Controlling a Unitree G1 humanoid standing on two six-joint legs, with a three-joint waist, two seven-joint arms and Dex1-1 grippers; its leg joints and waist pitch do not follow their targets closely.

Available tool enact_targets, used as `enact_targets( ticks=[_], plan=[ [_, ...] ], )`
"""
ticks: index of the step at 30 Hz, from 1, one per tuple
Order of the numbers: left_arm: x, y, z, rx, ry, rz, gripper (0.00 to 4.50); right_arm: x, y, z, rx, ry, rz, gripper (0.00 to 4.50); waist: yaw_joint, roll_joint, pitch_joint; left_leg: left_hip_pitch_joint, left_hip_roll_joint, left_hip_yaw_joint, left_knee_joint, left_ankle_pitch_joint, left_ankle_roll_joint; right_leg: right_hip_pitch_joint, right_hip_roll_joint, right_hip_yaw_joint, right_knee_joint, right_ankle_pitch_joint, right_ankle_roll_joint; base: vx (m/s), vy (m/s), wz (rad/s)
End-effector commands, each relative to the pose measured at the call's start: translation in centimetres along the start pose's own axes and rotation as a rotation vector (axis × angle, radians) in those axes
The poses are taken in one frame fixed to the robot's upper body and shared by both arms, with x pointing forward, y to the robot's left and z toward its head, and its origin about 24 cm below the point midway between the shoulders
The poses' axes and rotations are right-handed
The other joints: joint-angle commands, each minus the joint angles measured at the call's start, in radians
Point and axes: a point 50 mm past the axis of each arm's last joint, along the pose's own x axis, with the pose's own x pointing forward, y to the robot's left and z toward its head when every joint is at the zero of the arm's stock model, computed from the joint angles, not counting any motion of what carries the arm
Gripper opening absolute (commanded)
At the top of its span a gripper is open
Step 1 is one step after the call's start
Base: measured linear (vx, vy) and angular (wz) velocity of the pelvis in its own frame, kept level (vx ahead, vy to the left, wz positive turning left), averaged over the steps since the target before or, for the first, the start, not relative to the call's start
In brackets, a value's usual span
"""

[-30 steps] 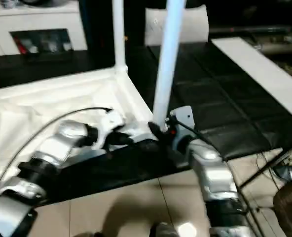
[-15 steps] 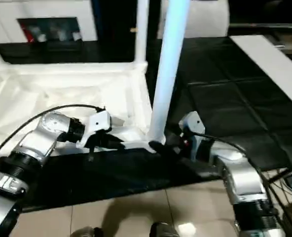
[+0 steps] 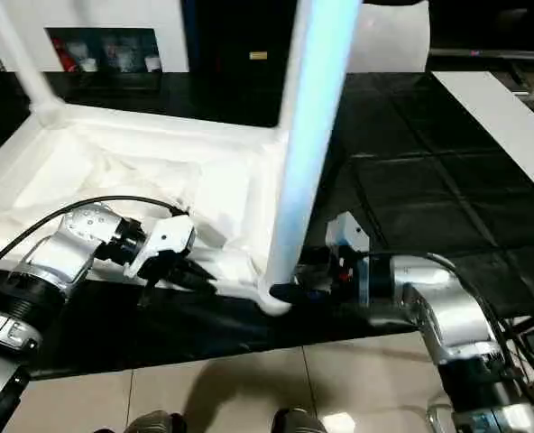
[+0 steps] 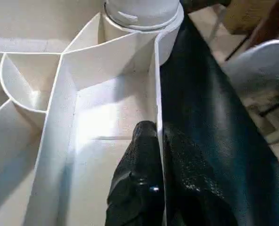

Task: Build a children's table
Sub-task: Rotate leg to tighten

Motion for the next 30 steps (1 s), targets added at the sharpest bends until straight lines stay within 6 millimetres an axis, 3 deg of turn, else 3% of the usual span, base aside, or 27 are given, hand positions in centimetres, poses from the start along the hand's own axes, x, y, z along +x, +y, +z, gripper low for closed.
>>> enact_targets(
  ticks=[1, 4, 11, 18, 22, 25, 28, 29, 30],
  plan=[
    [1.6, -0.8, -0.2, 0.017, 0.047, -0.141, 0.0, -0.1, -0.1, 0.1, -0.015, 0.009, 0.024, 3.16, -0.005, -0.006, -0.072, 0.006, 0.059, -0.008, -0.069, -0.106, 0.086, 0.054, -0.054, 0.061, -0.062, -0.181, -0.242, 0.0, 0.0, 0.0],
    [1.8, -0.7, -0.2, 0.031, 0.057, -0.151, 0.0, 0.1, 0.0, 0.1, -0.014, 0.008, 0.044, 2.95, -0.001, -0.01, -0.076, 0.004, 0.059, -0.008, -0.066, -0.066, 0.107, 0.057, -0.054, 0.06, -0.054, -0.116, -0.259, 0.0, 0.0, 0.0],
    [1.7, -0.7, -0.1, 0.035, 0.055, -0.156, 0.0, 0.5, 0.3, 0.1, -0.002, 0.003, 0.093, 2.3, 0.011, -0.009, -0.078, 0.004, 0.06, -0.007, -0.064, -0.063, 0.105, 0.059, -0.055, 0.059, -0.054, -0.134, -0.258, 0.0, 0.0, 0.0],
    [1.7, -0.5, -0.2, 0.018, 0.043, -0.122, 0.0, 0.7, 0.8, -0.2, 0.029, -0.005, 0.112, 2.08, 0.012, -0.012, -0.08, 0.004, 0.059, -0.007, -0.063, -0.063, 0.1, 0.061, -0.055, 0.06, -0.053, -0.129, -0.258, 0.0, 0.0, 0.0],
    [2.5, 0.3, 0.3, -0.07, -0.007, 0.009, 0.0, 1.8, 2.0, -0.7, 0.115, -0.054, 0.057, 2.06, 0.013, -0.014, -0.08, 0.005, 0.061, -0.008, -0.065, -0.058, 0.095, 0.061, -0.055, 0.061, -0.053, -0.136, -0.25, 0.0, 0.0, 0.0],
    [3.4, 0.9, 1.2, -0.141, -0.091, 0.094, 0.0, 3.1, 2.5, -1.3, 0.144, -0.047, -0.03, 2.06, 0.012, -0.013, -0.071, 0.006, 0.059, -0.009, -0.071, -0.115, 0.063, 0.057, -0.057, 0.061, -0.068, -0.246, -0.222, 0.0, 0.0, 0.0],
    [4.4, 1.3, 2.1, -0.196, -0.152, 0.182, 0.0, 4.9, 2.2, -2.0, 0.203, -0.028, -0.196, 2.06, -0.006, -0.013, -0.06, 0.007, 0.055, -0.018, -0.081, -0.224, -0.003, 0.052, -0.059, 0.057, -0.096, -0.502, -0.143, 0.0, 0.0, 0.0],
    [4.8, 1.5, 2.4, -0.215, -0.167, 0.216, 0.0, 5.7, 2.0, -2.0, 0.237, -0.047, -0.258, 2.05, -0.016, -0.019, -0.061, 0.006, 0.052, -0.024, -0.082, -0.243, -0.016, 0.052, -0.061, 0.054, -0.103, -0.557, -0.113, 0.0, 0.0, 0.0],
    [5.2, 1.7, 2.7, -0.233, -0.177, 0.246, 0.0, 6.5, 1.8, -1.9, 0.272, -0.069, -0.309, 2.04, -0.02, -0.016, -0.061, 0.005, 0.052, -0.026, -0.083, -0.247, -0.019, 0.051, -0.062, 0.053, -0.103, -0.57, -0.105, 0.0, 0.0, 0.0]
  ],
)
